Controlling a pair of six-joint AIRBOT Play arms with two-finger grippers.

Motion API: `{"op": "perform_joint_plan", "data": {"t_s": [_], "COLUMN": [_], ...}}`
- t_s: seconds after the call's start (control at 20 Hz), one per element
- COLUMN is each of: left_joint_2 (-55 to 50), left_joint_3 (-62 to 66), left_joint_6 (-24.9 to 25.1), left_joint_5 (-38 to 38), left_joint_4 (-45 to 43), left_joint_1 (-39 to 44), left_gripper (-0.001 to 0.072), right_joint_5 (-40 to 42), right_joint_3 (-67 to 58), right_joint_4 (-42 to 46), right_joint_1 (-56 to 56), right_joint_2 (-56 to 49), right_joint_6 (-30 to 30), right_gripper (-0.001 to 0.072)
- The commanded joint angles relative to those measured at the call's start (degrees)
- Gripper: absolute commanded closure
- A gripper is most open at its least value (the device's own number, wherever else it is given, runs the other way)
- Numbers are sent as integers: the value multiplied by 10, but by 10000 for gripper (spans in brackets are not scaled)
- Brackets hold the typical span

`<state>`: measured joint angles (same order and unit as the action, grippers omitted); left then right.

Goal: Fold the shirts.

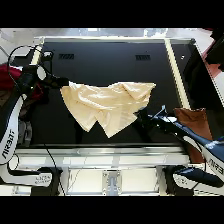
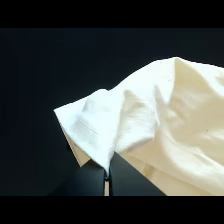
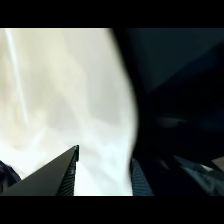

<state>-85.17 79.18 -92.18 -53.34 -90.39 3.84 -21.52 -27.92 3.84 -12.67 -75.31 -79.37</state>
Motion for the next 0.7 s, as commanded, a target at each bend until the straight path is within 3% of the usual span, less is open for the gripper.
{"op": "perform_joint_plan", "data": {"t_s": [0.0,0.05,0.1,0.3,0.4,0.5,0.65], "left_joint_2": [0,0,1,54,125,209,343], "left_joint_3": [0,0,0,0,0,0,0], "left_joint_6": [0,0,1,1,1,1,1], "left_joint_5": [0,1,0,-6,-30,-52,-41], "left_joint_4": [0,0,0,-51,-122,-193,-232], "left_joint_1": [0,0,0,-1,-1,-1,-1], "left_gripper": [701,701,701,701,702,701,702], "right_joint_5": [9,10,8,-93,-131,-191,-248], "right_joint_3": [-52,-60,-65,-106,-136,-180,-264], "right_joint_4": [-4,-3,-2,24,97,193,359], "right_joint_1": [-6,-6,-6,9,28,54,87], "right_joint_2": [-48,-49,-47,20,110,222,382], "right_joint_6": [11,11,15,141,145,110,-17], "right_gripper": [416,685,692,695,695,696,697]}}
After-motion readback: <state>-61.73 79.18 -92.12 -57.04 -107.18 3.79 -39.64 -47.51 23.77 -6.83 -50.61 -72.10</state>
